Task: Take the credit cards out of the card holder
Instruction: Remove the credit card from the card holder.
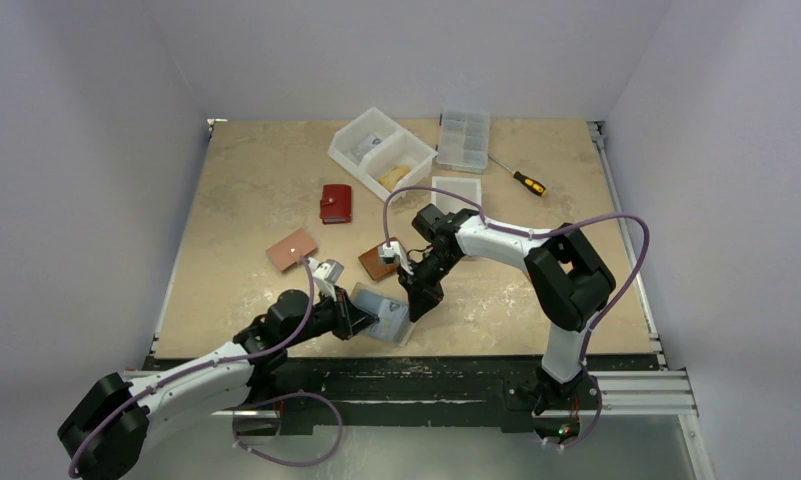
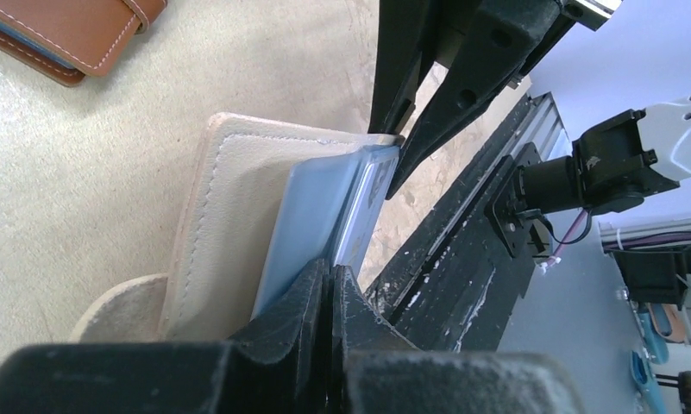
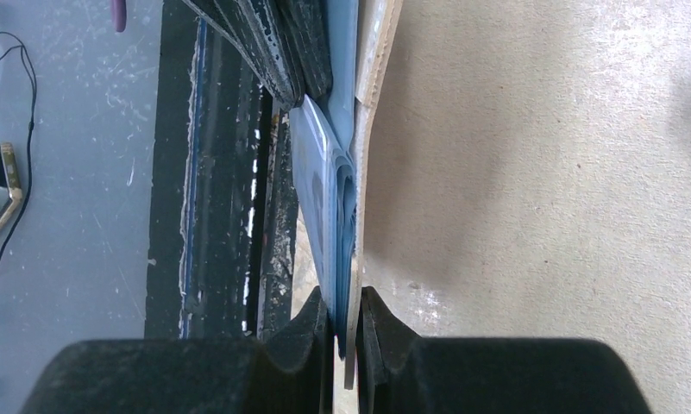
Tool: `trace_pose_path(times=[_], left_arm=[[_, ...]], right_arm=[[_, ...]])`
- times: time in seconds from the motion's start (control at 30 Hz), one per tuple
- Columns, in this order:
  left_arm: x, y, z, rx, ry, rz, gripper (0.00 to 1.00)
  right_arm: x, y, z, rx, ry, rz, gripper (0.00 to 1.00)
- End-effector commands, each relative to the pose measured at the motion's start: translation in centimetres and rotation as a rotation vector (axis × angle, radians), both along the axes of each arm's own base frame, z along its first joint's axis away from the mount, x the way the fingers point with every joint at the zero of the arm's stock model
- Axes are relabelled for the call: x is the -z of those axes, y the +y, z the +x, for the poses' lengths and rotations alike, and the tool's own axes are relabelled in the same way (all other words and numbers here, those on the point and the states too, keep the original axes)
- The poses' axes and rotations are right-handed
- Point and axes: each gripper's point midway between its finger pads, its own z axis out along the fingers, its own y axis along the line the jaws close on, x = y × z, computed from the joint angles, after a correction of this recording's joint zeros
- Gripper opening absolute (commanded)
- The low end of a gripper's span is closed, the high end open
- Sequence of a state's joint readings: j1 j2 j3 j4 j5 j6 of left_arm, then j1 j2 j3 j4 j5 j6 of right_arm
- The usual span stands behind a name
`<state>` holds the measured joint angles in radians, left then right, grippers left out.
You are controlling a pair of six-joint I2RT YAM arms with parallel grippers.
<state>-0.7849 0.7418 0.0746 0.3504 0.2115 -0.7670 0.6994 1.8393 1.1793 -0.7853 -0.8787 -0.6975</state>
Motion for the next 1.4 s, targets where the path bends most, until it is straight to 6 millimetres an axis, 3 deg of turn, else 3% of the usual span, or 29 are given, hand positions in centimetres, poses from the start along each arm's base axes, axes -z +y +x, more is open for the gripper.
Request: trace_pose_path(times=[0.0,0.8,1.1,1.37], left_arm=[[-1.8,-0.7,0.0,0.023,0.019,-0.065,0.0],[-2.1,1.2,1.2,-0.035,-0.065,0.082,0.0],[-2.3,1.9,1.5,-0.082,-0.033,0.108,0.0],[-2.6,2.2,1.5,-0.101,-0.024,0.118,0.0]], right_arm=[[0.0,-0.3,0.9,-0.013,-0.042,-0.023,0.04],[0.4,-0.1,0.8,0.0,-0.01,-0.038,0.04],[2.5,-0.9,1.6,0.026,0.003,-0.134,0.08],[3.0,-1.4,2.6,0.068,-0.028,-0.165,0.14]])
